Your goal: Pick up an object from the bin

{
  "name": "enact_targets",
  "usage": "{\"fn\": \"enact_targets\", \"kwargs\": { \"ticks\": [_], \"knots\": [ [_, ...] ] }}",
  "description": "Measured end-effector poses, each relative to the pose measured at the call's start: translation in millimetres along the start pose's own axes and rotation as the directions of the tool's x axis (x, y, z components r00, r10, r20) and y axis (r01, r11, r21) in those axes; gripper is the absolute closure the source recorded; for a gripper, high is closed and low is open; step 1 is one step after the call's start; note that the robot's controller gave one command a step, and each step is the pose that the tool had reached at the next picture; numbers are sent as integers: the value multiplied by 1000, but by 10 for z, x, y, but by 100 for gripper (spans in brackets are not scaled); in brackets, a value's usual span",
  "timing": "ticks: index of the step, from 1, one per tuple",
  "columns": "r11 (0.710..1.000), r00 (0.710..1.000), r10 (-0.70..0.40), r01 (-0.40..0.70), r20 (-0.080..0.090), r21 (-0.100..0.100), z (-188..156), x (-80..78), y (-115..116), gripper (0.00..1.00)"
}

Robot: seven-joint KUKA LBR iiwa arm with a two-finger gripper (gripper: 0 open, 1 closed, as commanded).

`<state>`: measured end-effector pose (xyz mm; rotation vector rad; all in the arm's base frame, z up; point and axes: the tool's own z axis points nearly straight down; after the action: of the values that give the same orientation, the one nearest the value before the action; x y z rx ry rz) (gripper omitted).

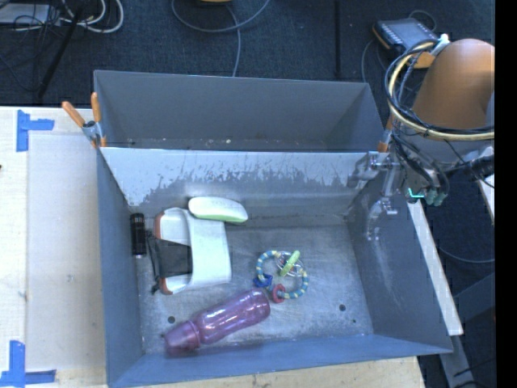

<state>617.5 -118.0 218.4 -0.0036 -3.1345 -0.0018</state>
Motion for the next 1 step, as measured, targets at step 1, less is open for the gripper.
{"fn": "enact_targets", "kwargs": {
  "ticks": [1],
  "knots": [
    [1000, 1000, -3, 3, 8, 1, -45, -16, 5, 0]
  ]
}}
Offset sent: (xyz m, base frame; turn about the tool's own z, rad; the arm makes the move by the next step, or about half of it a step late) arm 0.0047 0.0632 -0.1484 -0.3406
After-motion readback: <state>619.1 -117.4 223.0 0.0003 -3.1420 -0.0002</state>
